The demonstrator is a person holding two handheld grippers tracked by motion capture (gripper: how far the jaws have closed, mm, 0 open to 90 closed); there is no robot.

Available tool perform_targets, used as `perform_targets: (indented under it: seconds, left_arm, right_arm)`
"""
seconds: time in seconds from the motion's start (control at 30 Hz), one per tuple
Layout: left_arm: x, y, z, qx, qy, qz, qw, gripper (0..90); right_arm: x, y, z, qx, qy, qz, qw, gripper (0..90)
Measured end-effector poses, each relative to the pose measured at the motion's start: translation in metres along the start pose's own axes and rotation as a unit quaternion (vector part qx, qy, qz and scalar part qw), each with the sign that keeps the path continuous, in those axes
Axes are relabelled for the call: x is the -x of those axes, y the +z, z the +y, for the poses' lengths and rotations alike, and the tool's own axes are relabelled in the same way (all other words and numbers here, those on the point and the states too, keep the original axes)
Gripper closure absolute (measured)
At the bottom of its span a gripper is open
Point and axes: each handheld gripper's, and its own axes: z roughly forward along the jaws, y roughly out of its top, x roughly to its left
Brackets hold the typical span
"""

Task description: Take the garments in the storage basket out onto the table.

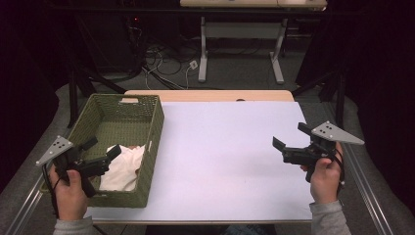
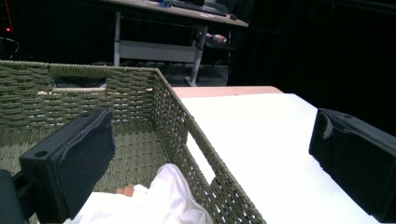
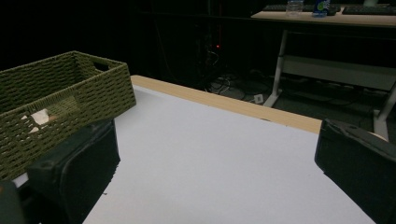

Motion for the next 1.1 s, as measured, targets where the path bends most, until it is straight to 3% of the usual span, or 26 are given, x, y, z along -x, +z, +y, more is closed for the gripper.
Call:
perform_targets:
  seconds: [0.07, 0.17, 0.27, 0.5, 0.73, 1.1]
  left_arm:
    - [0.000, -0.001, 0.000, 0.004, -0.001, -0.009, 1.0000, 0.0]
    - [0.000, 0.000, 0.000, 0.007, -0.004, -0.016, 0.9998, 0.0]
    - [0.001, 0.003, 0.002, 0.002, -0.010, -0.018, 0.9998, 0.0]
    - [0.006, 0.006, 0.009, -0.003, -0.006, -0.022, 0.9997, 0.0]
    - [0.002, 0.010, 0.015, -0.039, 0.024, -0.011, 0.9989, 0.0]
    - [-0.002, 0.027, 0.017, -0.115, 0.010, -0.023, 0.9931, 0.1]
  right_arm:
    - [0.001, -0.001, -0.001, -0.001, 0.007, -0.004, 1.0000, 0.0]
    - [0.000, 0.002, -0.004, -0.007, 0.003, -0.006, 1.0000, 0.0]
    - [-0.001, 0.005, -0.010, -0.013, -0.005, -0.023, 0.9996, 0.0]
    - [0.000, 0.007, -0.012, -0.021, -0.002, -0.019, 0.9996, 0.0]
    - [-0.003, 0.001, -0.010, -0.020, -0.007, -0.014, 0.9997, 0.0]
    - [0.000, 0.004, -0.013, -0.031, -0.008, -0.014, 0.9994, 0.0]
